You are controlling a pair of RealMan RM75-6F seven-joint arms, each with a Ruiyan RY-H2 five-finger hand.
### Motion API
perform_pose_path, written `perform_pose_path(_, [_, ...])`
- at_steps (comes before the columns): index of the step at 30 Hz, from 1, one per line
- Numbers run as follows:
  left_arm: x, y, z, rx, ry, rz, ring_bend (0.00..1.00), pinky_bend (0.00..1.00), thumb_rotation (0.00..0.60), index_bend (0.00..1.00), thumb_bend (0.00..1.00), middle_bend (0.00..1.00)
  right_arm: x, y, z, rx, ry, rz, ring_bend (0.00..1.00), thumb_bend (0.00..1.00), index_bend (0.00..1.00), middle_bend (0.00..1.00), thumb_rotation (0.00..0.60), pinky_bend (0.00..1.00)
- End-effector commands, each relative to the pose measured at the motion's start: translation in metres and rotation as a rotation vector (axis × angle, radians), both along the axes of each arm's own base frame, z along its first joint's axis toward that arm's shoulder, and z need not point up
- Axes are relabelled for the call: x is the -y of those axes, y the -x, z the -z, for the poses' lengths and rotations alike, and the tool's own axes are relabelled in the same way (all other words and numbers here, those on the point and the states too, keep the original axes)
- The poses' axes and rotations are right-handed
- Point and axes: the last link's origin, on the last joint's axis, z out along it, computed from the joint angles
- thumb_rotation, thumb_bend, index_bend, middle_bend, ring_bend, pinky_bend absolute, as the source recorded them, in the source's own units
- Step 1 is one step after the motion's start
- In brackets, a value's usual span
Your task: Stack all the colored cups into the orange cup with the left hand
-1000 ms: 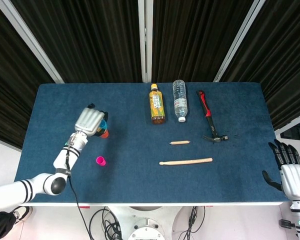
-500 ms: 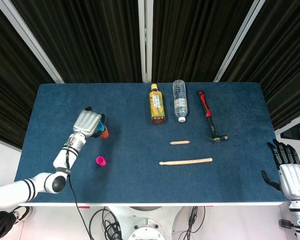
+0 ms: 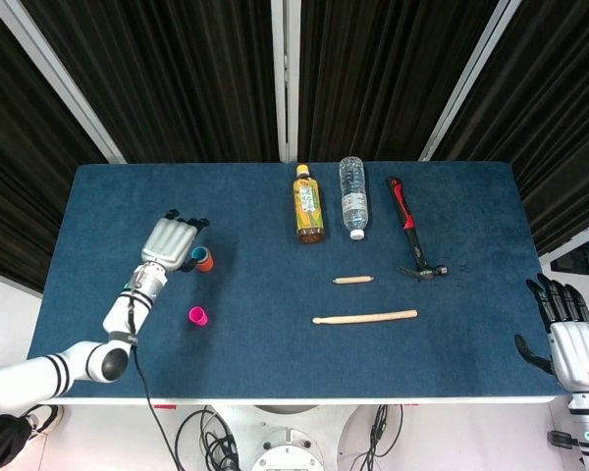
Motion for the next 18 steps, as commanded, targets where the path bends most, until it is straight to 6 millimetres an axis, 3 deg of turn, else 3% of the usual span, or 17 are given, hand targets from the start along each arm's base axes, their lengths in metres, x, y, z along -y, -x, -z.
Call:
perform_pose_path(1, [0.012,-0.006,-0.008,0.016,-0.01,0.024,0.35,0.16,0.6,0.21,0.25,0.28,0.0,0.0,0.0,0.0,-0.002,-0.003,0.0,0.27,0.0,0.0,0.6,0.0])
perform_pose_path(9, [0.074,-0.008,-0.027,0.0,0.037,0.07,0.35,0.15,0.6,0.22,0.21,0.3,0.001,0.0,-0.002,0.003,0.003,-0.006,0.0,0.27,0.0,0.0,0.6,0.0])
perform_pose_path(18, [0.121,0.013,-0.012,-0.033,0.108,0.065,0.35,0.15,0.6,0.22,0.21,0.3,-0.001,-0.003,-0.001,-0.003,-0.003,-0.015,0.0,0.27,0.0,0.0,0.6,0.0])
